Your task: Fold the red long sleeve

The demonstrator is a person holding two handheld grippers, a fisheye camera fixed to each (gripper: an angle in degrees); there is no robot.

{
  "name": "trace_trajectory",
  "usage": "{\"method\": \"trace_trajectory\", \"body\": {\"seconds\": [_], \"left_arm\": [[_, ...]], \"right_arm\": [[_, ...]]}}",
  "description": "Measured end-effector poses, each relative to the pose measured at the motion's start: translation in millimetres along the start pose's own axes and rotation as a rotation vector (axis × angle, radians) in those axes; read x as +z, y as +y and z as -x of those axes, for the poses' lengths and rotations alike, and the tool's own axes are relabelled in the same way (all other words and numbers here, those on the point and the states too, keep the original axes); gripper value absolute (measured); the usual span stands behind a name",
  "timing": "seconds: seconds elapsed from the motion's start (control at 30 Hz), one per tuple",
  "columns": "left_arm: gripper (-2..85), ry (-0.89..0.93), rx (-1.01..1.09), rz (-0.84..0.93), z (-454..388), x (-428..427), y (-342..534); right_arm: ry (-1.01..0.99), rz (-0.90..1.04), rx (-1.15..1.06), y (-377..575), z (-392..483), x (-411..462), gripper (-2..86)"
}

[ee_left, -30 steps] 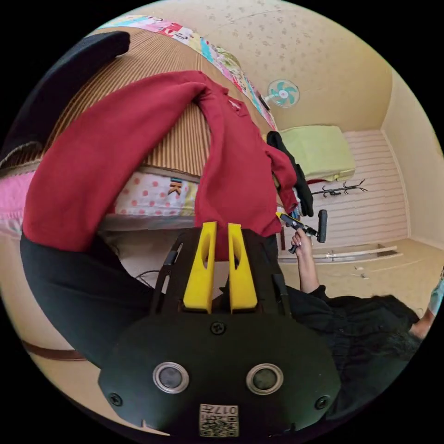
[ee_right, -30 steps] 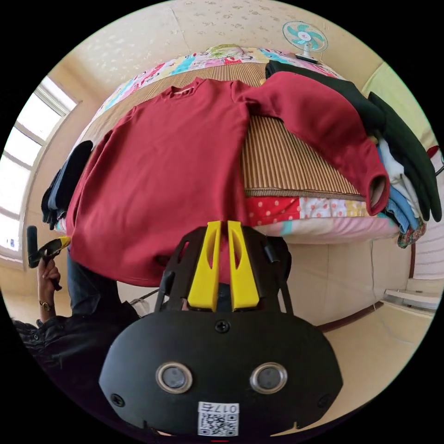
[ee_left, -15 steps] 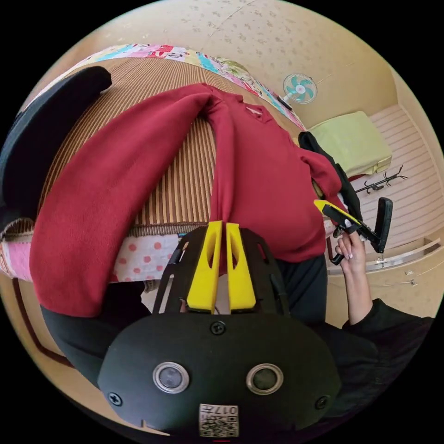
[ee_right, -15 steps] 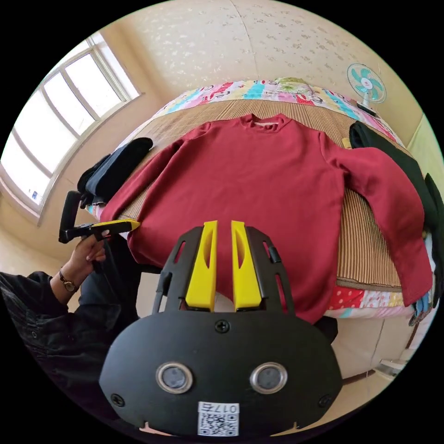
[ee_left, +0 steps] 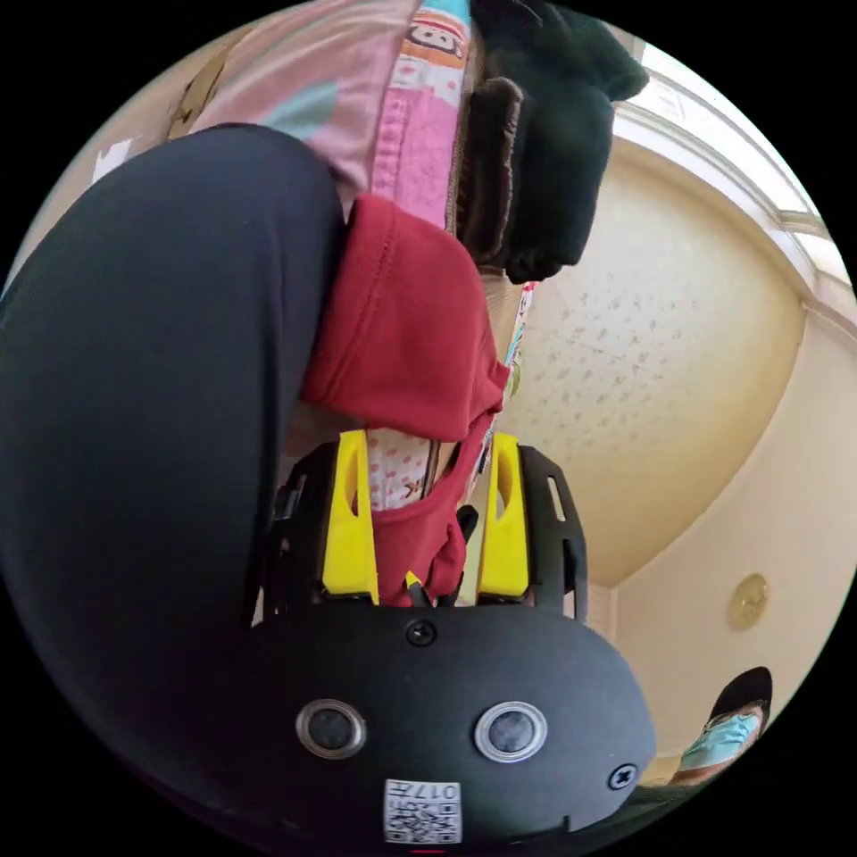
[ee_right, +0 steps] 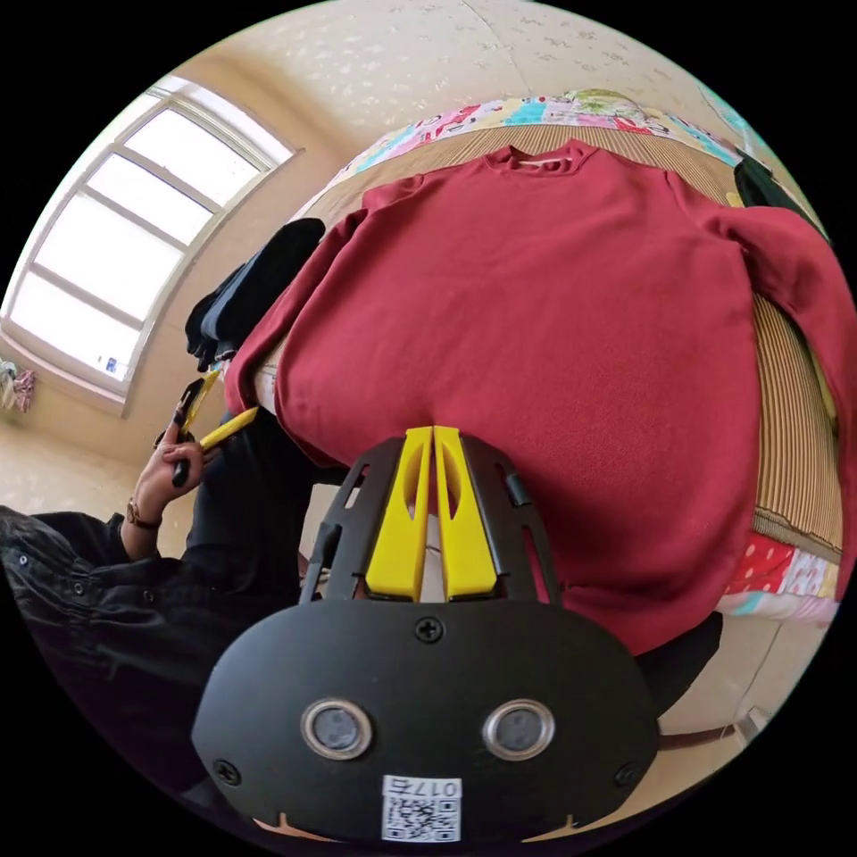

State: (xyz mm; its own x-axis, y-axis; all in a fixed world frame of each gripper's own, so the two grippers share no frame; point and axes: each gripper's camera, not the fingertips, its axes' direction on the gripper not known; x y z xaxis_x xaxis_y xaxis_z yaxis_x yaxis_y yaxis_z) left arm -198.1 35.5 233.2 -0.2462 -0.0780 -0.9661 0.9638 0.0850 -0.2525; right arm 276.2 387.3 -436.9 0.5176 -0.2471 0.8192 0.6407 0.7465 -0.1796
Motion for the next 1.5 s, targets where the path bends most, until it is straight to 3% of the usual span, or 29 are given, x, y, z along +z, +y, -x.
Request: {"method": "trace_trajectory", "body": {"seconds": [0.1, 0.27, 0.37, 0.47, 0.53, 0.67, 0.83, 0.97, 1.03, 1.13, 1.3, 1.4, 1.5], "left_arm": [[5.3, 0.076, -0.128, -0.058, -1, -9, -4], [3.9, -0.061, 0.339, -0.205, -110, -57, 11], [3.2, -0.139, 0.630, -0.349, -168, -70, 28], [2.7, -0.139, 0.710, -0.330, -205, -59, 27], [2.6, -0.171, 0.816, -0.328, -239, -48, 30], [2.7, -0.156, 1.020, -0.300, -291, -14, 49], [3.2, 0.003, 1.264, -0.069, -344, 132, 121], [4.6, 0.002, 1.355, 0.231, -334, 272, 198], [6.9, -0.010, 1.367, 0.475, -299, 351, 248], [8.2, -0.083, 1.348, 0.671, -238, 400, 291], [8.6, -0.207, 1.167, 0.779, -141, 402, 290], [8.6, -0.251, 1.025, 0.818, -97, 376, 271], [8.6, -0.337, 0.988, 0.766, -76, 335, 255]], "right_arm": [[0.091, -0.077, -0.059, -1, 28, -30, 0.6], [-0.005, -0.318, -0.239, -47, 76, -81, 0.5], [-0.140, -0.265, -0.371, -89, 97, -41, 0.6], [-0.148, 0.053, -0.309, -125, 119, 55, 0.6], [-0.144, -0.036, -0.279, -124, 136, 61, 0.6], [-0.130, -0.032, -0.273, -134, 152, 58, 0.5], [-0.235, -0.032, -0.177, -125, 119, 27, 0.6], [-0.419, -0.120, -0.169, -74, 48, -50, 0.8], [-0.413, -0.153, -0.107, -45, -1, -89, 1.0], [-0.359, -0.287, 0.086, 17, -109, -170, 1.9], [-0.247, -0.670, 0.610, 156, -313, -304, 6.6], [-0.285, -0.931, 0.790, 218, -385, -349, 9.2], [-0.229, -1.056, 0.970, 251, -430, -370, 11.2]]}}
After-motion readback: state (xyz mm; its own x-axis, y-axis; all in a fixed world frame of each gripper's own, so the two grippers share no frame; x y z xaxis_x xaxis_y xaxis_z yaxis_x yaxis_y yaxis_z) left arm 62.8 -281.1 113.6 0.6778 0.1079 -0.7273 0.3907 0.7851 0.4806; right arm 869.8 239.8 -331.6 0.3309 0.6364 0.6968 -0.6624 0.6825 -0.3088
